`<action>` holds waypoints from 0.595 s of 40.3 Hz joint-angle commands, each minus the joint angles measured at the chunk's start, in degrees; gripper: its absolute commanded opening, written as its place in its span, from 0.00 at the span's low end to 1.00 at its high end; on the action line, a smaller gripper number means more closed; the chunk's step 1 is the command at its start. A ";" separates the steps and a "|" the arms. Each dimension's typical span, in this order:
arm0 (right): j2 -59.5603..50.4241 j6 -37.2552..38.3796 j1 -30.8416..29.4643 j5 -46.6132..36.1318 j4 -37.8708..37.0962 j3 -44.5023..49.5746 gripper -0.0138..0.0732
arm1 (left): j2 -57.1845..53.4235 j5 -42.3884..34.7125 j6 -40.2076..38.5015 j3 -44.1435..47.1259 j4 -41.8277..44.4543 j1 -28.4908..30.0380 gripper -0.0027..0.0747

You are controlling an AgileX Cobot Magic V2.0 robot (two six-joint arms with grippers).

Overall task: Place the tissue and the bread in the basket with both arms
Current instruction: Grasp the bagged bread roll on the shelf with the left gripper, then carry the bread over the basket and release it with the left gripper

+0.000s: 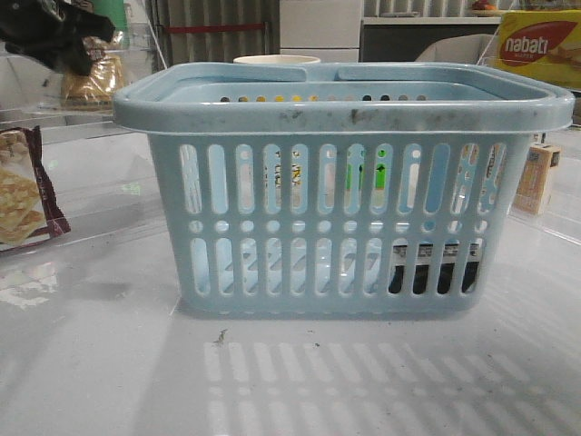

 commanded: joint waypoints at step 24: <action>-0.13 -0.34 -0.09 -3.73 -0.80 -1.35 0.82 | -23.35 21.96 6.04 -2.11 -2.08 -14.18 0.15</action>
